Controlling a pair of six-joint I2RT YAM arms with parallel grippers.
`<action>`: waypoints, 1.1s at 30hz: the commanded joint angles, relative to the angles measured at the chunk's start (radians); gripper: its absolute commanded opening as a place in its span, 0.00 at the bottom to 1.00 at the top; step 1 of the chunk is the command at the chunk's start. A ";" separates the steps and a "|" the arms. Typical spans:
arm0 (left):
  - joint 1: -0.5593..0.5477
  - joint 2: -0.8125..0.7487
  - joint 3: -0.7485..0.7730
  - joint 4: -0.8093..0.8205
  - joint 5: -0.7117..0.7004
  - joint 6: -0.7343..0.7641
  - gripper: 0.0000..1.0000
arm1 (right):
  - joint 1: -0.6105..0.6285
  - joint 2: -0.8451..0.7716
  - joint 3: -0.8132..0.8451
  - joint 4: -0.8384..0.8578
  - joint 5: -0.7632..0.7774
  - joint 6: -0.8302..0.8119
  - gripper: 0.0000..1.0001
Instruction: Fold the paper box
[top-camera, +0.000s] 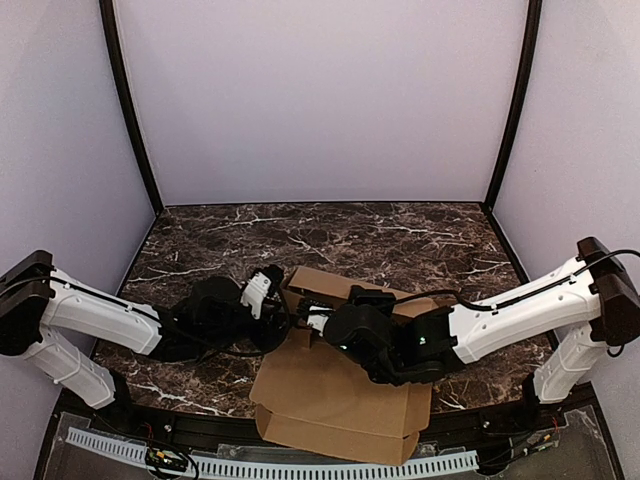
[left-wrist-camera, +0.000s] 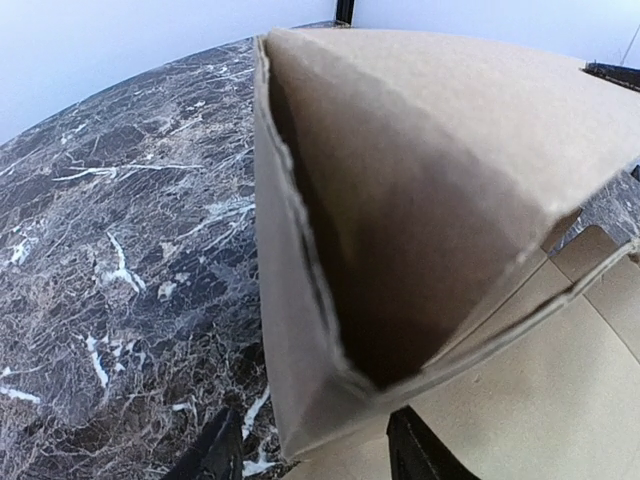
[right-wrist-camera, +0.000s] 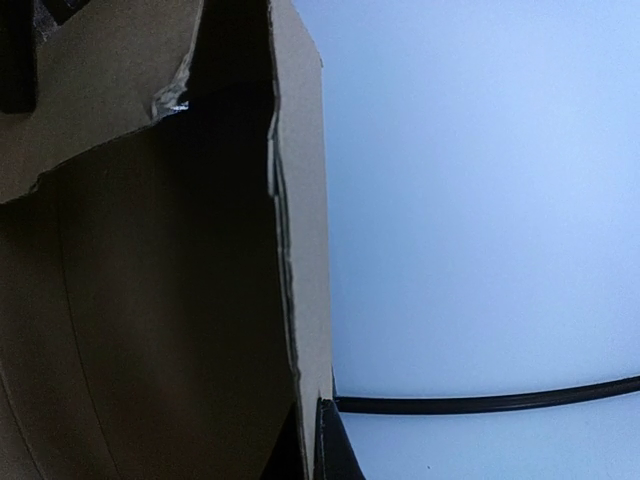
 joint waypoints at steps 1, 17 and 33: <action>0.008 -0.008 0.056 0.087 -0.057 0.026 0.49 | 0.024 0.060 -0.052 -0.240 -0.167 0.079 0.00; 0.008 0.048 0.095 0.163 -0.025 0.006 0.49 | -0.037 0.060 0.011 -0.258 -0.214 0.102 0.00; 0.007 0.139 0.141 0.242 -0.062 -0.016 0.48 | -0.108 0.098 0.039 -0.282 -0.246 0.117 0.00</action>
